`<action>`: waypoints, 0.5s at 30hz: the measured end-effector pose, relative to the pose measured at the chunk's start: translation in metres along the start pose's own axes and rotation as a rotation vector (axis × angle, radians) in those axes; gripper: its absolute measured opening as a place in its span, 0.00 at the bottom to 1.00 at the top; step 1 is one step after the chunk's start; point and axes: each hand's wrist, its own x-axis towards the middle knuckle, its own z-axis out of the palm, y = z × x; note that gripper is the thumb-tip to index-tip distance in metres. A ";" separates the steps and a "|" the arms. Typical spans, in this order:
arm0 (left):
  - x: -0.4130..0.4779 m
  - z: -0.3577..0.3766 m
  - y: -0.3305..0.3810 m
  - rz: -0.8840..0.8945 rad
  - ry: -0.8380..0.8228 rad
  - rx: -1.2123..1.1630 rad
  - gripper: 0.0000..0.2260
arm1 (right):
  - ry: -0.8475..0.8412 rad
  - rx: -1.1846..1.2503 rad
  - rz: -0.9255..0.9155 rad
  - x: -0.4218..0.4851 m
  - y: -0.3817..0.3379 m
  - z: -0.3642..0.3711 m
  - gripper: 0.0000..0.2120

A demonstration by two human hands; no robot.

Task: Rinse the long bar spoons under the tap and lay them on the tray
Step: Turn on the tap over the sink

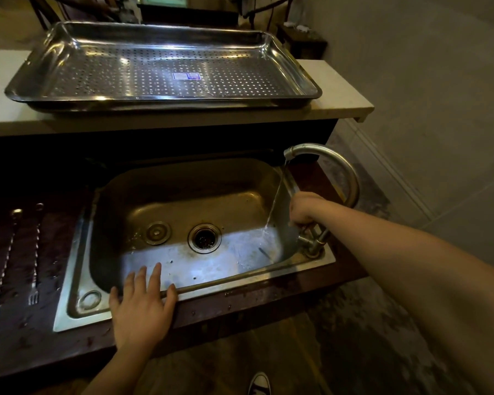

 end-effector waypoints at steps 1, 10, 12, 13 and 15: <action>0.000 -0.001 0.000 0.001 -0.001 -0.005 0.31 | 0.051 -0.055 -0.031 -0.003 -0.003 0.002 0.08; 0.001 -0.006 -0.009 0.013 0.007 -0.066 0.30 | 0.318 0.045 -0.306 -0.025 -0.062 0.053 0.11; -0.001 -0.009 -0.013 0.014 0.020 -0.049 0.31 | 0.368 0.121 -0.375 -0.033 -0.078 0.075 0.11; -0.002 -0.010 -0.018 0.005 0.023 -0.039 0.31 | 0.394 0.149 -0.418 -0.037 -0.087 0.088 0.12; -0.006 -0.014 -0.029 -0.014 0.023 -0.022 0.32 | 0.423 0.201 -0.499 -0.045 -0.105 0.115 0.14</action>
